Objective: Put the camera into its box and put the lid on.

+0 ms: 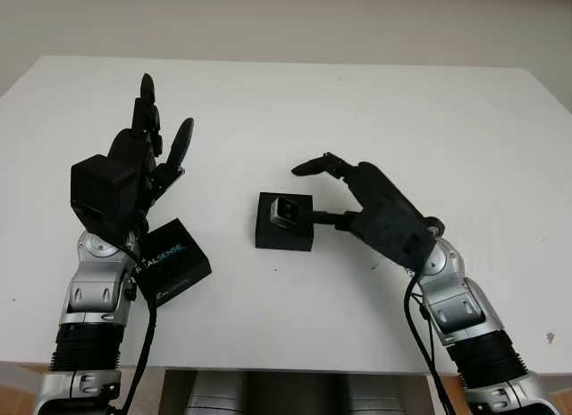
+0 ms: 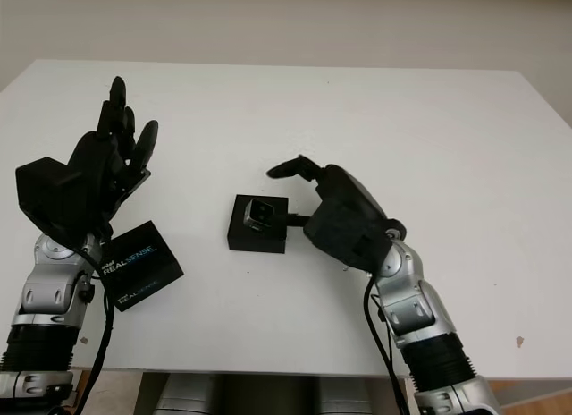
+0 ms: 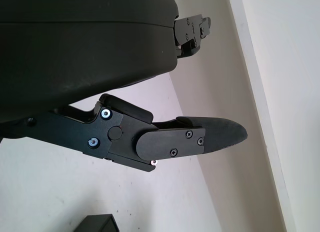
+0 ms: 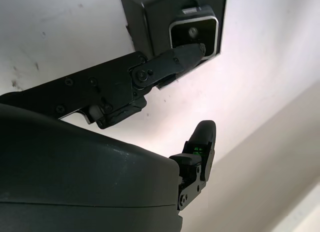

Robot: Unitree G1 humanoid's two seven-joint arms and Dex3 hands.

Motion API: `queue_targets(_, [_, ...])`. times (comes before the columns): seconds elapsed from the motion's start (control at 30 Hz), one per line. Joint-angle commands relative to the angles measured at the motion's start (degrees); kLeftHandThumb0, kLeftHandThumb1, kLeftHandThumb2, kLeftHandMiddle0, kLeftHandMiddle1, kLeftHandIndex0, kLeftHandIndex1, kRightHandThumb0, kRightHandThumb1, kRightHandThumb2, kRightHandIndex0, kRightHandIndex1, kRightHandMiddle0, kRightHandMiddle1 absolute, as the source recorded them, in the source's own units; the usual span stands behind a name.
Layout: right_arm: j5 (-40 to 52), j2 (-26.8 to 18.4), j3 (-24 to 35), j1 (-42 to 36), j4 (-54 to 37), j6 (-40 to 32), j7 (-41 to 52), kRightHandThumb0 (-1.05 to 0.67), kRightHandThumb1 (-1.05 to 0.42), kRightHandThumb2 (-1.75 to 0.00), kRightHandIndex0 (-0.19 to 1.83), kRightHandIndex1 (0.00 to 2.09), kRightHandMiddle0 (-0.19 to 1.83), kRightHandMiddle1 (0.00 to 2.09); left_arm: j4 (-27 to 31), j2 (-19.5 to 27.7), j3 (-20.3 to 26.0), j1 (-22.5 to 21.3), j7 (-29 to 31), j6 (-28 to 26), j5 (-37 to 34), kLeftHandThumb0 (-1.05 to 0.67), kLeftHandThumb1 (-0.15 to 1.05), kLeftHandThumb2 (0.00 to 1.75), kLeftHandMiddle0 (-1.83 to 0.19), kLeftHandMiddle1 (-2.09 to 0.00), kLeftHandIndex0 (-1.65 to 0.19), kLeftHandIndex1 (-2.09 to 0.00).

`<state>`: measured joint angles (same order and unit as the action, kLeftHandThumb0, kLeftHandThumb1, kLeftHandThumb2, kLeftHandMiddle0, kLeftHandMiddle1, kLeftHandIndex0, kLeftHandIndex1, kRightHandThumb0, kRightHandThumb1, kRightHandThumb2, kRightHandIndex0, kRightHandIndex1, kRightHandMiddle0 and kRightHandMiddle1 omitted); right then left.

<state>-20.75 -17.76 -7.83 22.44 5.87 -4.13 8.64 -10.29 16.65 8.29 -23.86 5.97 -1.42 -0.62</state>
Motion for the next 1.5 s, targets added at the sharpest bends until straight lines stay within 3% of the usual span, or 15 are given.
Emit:
queue_targets(0.0, [0.1,-0.3,0.8,1.5,-1.8,0.3,-0.7,-0.52,-0.88,-0.05,0.15,0.05,0.23,0.70,0.7,-0.3,0.0,0.4,-0.2,0.1,-0.1,-0.75,1.05,0.47,0.19,0.00,0.19,0.00])
queue_targets(0.2, [-2.8,-0.9,1.0,2.0,-2.3,4.1,-5.3,-0.52,-0.85,-0.05,0.22,0.08,0.21,0.85,0.9,0.0,-0.2,0.5,-0.2,0.0,0.3,-0.75,1.05,0.48,0.19,0.00,0.19,0.00])
queue_targets(0.53, [-7.7,-2.2,-1.7,-1.0,-6.4,6.9,-5.5,-0.62,-0.83,-0.05,0.33,0.11,0.28,0.87,1.0,-0.2,-0.3,0.4,-0.3,0.1,0.2,-0.74,1.05,0.48,0.19,0.00,0.19,0.00])
queue_targets(0.7, [-11.4,-2.0,-3.9,-2.4,-7.1,5.3,-5.4,-0.68,-0.85,-0.06,0.32,0.10,0.31,0.82,0.7,0.0,-0.3,0.1,0.2,0.5,-0.1,-0.74,1.05,0.48,0.19,0.00,0.19,0.00])
queue_targets(0.97, [-15.3,-1.4,-6.6,-2.9,-5.5,3.0,-5.3,-0.79,-0.88,-0.06,0.30,0.07,0.26,0.94,0.8,0.1,-0.2,0.1,0.1,0.1,-0.2,-0.75,1.05,0.47,0.19,0.00,0.19,0.00])
queue_targets(1.47, [-17.7,0.8,-8.6,-1.4,-1.2,0.5,-7.5,-0.73,-0.89,-0.06,0.28,0.06,0.26,0.98,1.4,-0.2,-0.3,0.8,-0.2,-0.5,-0.2,-0.75,1.05,0.47,0.19,0.00,0.19,0.00])
